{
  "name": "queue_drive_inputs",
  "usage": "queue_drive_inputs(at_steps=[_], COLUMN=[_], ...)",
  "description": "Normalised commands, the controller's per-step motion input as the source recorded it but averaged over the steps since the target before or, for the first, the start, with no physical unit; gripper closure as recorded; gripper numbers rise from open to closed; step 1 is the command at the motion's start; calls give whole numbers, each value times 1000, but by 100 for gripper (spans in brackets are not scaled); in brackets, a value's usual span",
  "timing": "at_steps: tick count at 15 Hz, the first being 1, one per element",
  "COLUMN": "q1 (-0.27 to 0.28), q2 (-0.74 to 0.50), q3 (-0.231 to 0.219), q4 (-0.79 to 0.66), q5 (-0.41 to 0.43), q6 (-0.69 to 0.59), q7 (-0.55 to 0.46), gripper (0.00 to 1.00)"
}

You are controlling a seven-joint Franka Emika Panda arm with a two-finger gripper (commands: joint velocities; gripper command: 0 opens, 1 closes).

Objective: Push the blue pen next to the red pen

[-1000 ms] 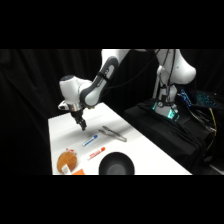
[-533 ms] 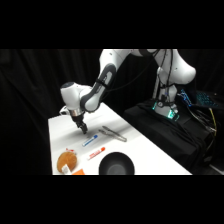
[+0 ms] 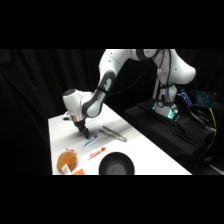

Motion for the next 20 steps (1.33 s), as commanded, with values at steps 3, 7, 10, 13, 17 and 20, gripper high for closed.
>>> queue_drive_inputs(at_steps=[3,7,10,13,17,20], q1=[9,77,145,221,302,351], q2=[20,-29,-60,-63,-92,-127], q3=[55,26,9,-19,-64,-110], q4=[-6,-128,-244,-310,-367,-395], q5=[-93,-109,-123,-138,-149,-159], q6=[129,202,273,311,310,277], q7=[-41,55,170,264,345,398], gripper=[0,0,0,0,0,0])
